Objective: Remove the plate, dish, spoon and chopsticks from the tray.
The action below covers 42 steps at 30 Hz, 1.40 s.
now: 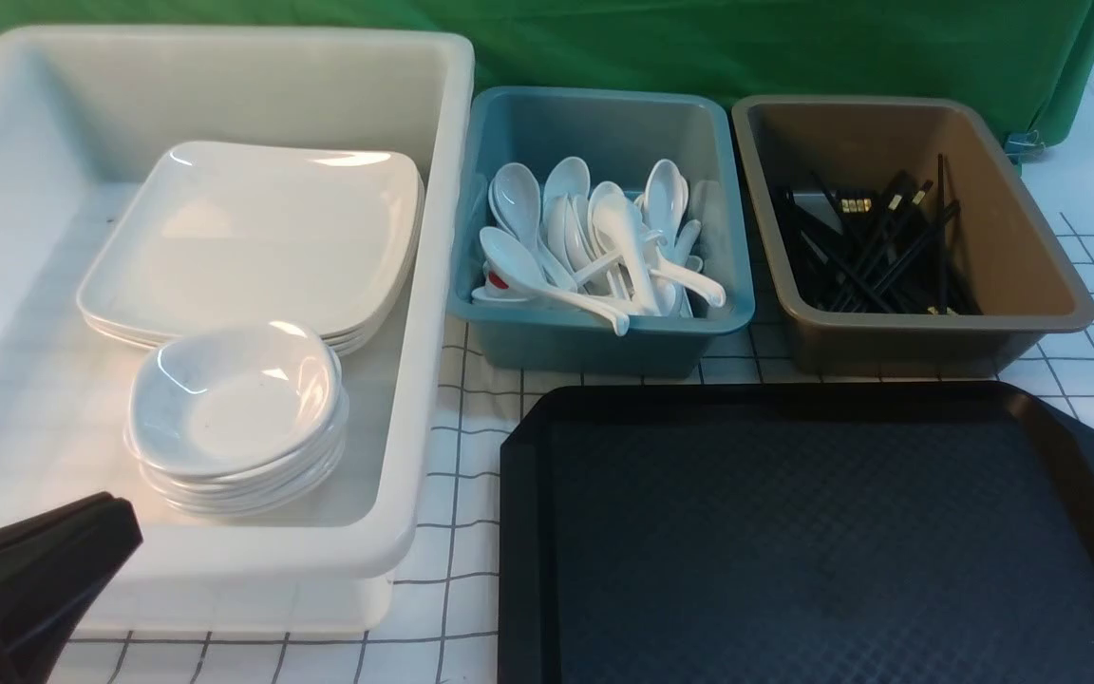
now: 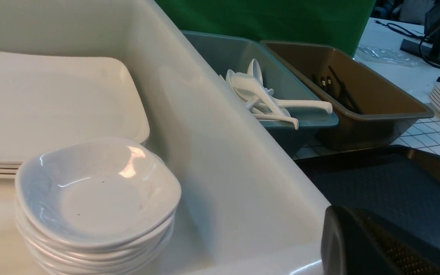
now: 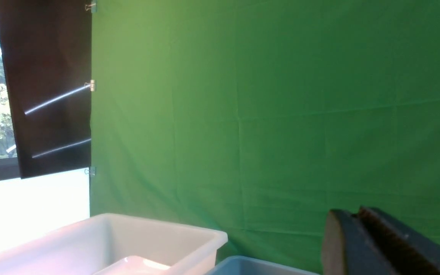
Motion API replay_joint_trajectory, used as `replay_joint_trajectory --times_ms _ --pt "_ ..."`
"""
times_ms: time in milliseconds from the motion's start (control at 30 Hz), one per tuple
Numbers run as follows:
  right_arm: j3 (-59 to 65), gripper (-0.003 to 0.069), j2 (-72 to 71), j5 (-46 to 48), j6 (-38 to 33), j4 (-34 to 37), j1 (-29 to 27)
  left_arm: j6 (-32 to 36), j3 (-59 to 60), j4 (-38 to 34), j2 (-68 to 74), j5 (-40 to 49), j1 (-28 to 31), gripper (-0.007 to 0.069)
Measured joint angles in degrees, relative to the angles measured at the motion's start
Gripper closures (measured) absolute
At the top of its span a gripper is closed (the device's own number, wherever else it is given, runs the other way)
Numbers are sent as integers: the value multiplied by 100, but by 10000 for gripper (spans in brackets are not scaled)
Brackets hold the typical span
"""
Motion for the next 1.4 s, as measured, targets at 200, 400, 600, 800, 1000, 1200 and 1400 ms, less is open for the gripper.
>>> replay_joint_trajectory --times_ms 200,400,600,800,1000,1200,1400 --pt "0 586 0 -2 -5 0 0 -4 0 277 0 -19 0 627" --pt "0 570 0 -8 -5 0 0 -4 0 339 0 -19 0 627" --pt "0 554 0 -8 2 0 0 1 0 346 0 -19 0 626" --pt "0 538 0 -8 2 0 0 7 66 694 -13 -150 0 626" --pt "0 526 0 -8 -3 0 0 -724 491 1632 -348 -520 334 625" --pt "0 513 0 -8 4 0 0 -825 1228 1905 -1384 -544 1724 624" --pt "1 501 0 -8 -1 0 0 -908 1601 2402 -1812 -386 2004 624"
